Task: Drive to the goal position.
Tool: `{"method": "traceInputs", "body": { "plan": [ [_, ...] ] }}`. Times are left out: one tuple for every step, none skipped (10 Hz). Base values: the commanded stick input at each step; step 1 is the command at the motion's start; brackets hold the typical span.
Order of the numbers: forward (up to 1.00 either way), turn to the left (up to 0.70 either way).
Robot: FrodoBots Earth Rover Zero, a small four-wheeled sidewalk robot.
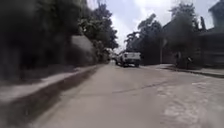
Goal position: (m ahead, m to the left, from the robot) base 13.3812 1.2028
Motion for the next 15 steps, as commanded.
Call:
{"method": "traceInputs", "body": {
  "plan": [
    [1.0,0.0],
    [1.0,0.0],
    [1.0,0.0],
    [1.0,0.0],
    [1.0,0.0],
    [1.0,0.0],
    [1.0,0.0],
    [1.0,0.0],
    [1.0,-0.01],
    [1.0,-0.04],
    [1.0,-0.14],
    [1.0,-0.31],
    [1.0,-0.36],
    [1.0,-0.2],
    [1.0,0.0]
  ]
}}
